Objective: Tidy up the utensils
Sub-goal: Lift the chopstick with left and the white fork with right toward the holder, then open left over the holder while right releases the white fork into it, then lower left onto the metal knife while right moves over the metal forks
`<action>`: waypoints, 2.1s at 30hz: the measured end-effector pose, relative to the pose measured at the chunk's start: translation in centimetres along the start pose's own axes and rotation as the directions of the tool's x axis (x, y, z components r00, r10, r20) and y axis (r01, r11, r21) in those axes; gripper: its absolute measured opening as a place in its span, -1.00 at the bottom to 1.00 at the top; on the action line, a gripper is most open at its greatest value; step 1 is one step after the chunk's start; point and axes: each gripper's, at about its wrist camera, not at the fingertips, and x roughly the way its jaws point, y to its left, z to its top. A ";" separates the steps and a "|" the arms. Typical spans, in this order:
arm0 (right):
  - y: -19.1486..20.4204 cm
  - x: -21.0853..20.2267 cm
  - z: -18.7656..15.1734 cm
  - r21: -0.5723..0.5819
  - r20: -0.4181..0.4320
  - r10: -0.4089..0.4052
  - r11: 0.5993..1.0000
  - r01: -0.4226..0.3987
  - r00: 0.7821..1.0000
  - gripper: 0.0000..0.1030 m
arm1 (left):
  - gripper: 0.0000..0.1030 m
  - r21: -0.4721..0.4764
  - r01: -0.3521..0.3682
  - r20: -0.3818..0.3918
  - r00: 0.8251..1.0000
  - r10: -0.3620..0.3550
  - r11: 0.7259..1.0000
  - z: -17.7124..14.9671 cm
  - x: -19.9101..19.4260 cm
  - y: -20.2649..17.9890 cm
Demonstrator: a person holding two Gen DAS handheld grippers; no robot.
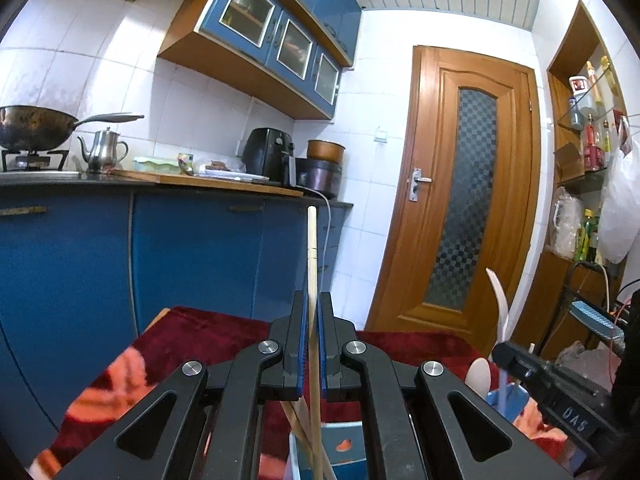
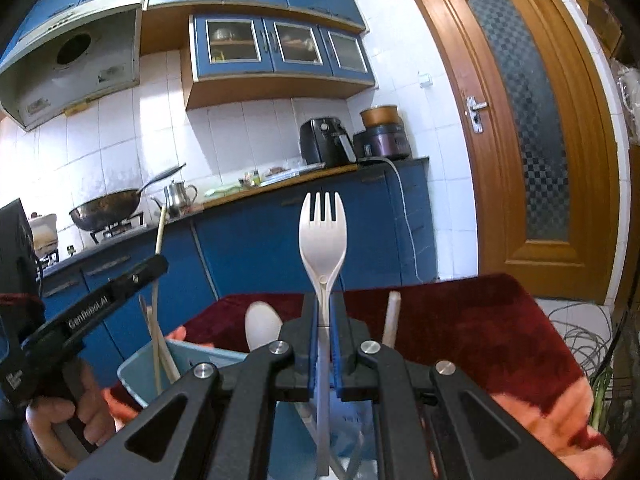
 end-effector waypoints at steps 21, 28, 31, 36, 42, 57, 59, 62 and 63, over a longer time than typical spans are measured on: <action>-0.2 -4.6 1.0 0.053 0.015 0.017 0.998 -0.018 1.000 -0.26 | -0.40 0.021 0.043 -0.121 0.992 -0.041 0.999 -1.0 -3.2 -1.0; 0.0 -6.3 0.7 0.069 -0.023 0.018 0.997 -0.017 1.000 -0.12 | -0.19 0.012 0.043 -0.213 0.976 -0.039 0.999 -1.0 -4.8 -1.2; 0.2 -7.0 0.5 0.068 -0.052 0.016 0.998 -0.012 0.998 -0.07 | -0.18 0.004 0.045 -0.265 0.963 -0.043 0.999 -1.3 -5.4 -1.1; 0.4 -8.3 0.0 0.081 -0.086 0.013 0.997 -0.006 0.996 0.03 | -0.12 0.019 0.036 -0.343 0.939 -0.028 0.999 -1.8 -6.3 -1.2; 0.6 -10.1 -0.8 0.092 -0.122 -0.001 0.996 0.013 0.993 0.10 | -0.08 0.052 0.028 -0.435 0.900 -0.003 0.998 -2.9 -7.4 -1.5; 0.7 -12.1 -4.3 0.111 -0.237 -0.019 0.993 0.046 0.971 0.19 | -0.06 0.026 0.003 -0.590 0.807 0.013 1.000 -6.7 -8.5 -0.7; 0.6 -12.3 -5.0 0.115 -0.251 -0.025 0.992 0.055 0.968 0.19 | -0.06 0.023 -0.001 -0.606 0.796 0.014 1.000 -7.2 -8.5 -0.6; 0.3 -12.4 -5.8 0.124 -0.271 -0.033 0.990 0.069 0.962 0.19 | -0.06 0.020 -0.005 -0.626 0.780 0.016 1.000 -7.8 -8.6 -0.4; 0.2 -12.5 -6.0 0.128 -0.277 -0.035 0.989 0.073 0.960 0.19 | -0.06 0.019 -0.006 -0.630 0.776 0.017 1.000 -8.0 -8.5 -0.4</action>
